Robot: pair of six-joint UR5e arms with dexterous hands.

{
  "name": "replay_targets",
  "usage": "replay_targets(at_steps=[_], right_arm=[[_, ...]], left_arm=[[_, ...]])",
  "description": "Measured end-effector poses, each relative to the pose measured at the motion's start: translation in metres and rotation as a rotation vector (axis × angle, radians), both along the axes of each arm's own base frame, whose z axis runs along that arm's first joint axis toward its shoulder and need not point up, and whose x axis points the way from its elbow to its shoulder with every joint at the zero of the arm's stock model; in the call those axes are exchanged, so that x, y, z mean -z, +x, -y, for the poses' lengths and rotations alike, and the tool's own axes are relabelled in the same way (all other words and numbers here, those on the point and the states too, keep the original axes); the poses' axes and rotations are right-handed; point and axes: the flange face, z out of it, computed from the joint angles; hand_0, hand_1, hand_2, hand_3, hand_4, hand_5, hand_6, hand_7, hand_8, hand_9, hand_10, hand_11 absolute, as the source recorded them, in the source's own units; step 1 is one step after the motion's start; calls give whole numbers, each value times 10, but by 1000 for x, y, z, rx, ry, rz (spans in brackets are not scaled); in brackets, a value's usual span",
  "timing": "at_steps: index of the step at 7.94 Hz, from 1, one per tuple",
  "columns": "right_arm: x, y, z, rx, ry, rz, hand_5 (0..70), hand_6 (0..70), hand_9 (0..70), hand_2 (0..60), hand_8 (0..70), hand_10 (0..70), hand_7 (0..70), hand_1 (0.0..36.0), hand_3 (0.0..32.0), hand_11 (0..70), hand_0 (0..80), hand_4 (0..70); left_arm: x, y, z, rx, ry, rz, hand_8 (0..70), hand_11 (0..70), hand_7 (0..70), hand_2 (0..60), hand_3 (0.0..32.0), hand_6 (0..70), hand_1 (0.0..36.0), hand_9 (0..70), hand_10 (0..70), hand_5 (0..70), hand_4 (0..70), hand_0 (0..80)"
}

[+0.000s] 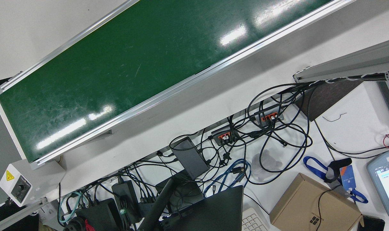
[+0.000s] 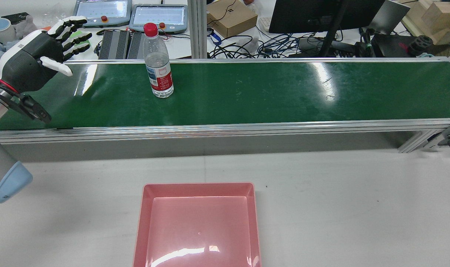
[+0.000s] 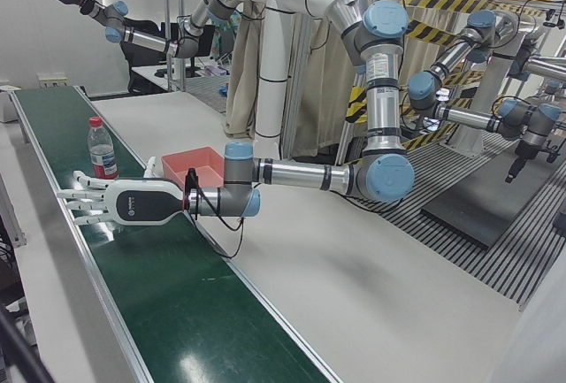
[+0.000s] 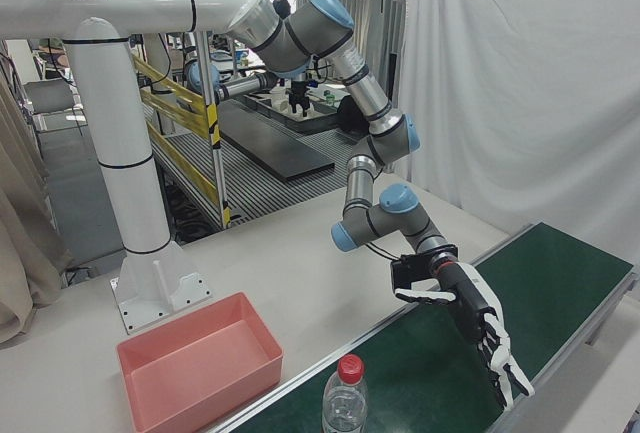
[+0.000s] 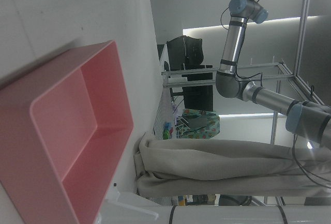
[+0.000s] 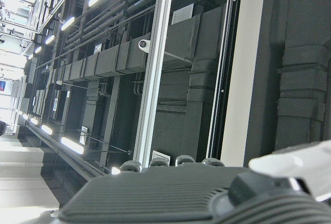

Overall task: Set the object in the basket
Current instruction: 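Move the left hand over the conveyor toward the approaching bottle, then close the left hand fingers around the clear bottle's body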

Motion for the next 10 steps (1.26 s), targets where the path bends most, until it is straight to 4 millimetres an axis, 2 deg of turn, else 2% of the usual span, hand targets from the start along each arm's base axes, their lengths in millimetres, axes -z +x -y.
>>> replay_targets(at_steps=[2,4,5,10], right_arm=[[0,0,0,0,0,0,0,0,0,0,0,0,0,0,0,0,0,0],[0,0,0,0,0,0,0,0,0,0,0,0,0,0,0,0,0,0],[0,0,0,0,0,0,0,0,0,0,0,0,0,0,0,0,0,0],[0,0,0,0,0,0,0,0,0,0,0,0,0,0,0,0,0,0]], left_arm=[[2,4,-1,-8,2,-1,114,96,37,0,112,41,47,115,57,312,56,560],[3,17,-5,-42,6,0,114,99,37,0,110,43,52,118,59,316,60,565],[6,21,-5,-48,9,-1,93,90,30,0,124,28,49,101,52,313,29,563],[26,27,2,-48,19,-1,97,93,33,0,114,31,54,107,55,316,37,563]])
